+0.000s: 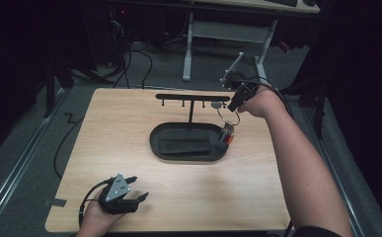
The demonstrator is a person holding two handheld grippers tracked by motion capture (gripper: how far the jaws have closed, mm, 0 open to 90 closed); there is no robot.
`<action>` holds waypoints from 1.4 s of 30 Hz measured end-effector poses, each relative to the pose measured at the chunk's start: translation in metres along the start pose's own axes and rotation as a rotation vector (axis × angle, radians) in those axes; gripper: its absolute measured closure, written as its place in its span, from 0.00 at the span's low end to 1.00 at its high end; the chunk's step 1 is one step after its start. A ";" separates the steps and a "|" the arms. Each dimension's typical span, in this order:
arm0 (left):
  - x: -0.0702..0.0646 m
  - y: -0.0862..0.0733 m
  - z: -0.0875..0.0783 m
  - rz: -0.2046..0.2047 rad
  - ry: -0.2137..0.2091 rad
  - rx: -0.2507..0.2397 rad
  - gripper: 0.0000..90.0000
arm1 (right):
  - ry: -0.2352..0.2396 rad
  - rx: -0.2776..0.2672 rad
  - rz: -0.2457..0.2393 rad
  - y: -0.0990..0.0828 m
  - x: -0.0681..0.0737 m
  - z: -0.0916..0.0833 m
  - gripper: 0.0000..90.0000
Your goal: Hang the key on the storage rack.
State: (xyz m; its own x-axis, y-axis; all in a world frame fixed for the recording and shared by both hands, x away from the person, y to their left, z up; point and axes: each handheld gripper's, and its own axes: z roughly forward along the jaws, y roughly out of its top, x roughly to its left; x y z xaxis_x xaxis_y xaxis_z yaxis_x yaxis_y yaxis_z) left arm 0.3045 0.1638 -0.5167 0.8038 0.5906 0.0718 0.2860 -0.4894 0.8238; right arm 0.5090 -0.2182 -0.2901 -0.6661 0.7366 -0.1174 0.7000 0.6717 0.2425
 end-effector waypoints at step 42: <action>-0.002 -0.004 -0.001 0.008 -0.007 0.008 0.36 | -0.046 -0.048 0.048 0.001 -0.016 0.016 0.89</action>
State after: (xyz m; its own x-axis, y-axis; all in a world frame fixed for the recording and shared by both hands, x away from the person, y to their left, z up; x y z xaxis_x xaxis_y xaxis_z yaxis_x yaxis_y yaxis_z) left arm 0.3014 0.1655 -0.5200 0.8098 0.5819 0.0744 0.2838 -0.4996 0.8184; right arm 0.5243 -0.2283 -0.3037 -0.6184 0.7717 -0.1484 0.7174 0.6314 0.2944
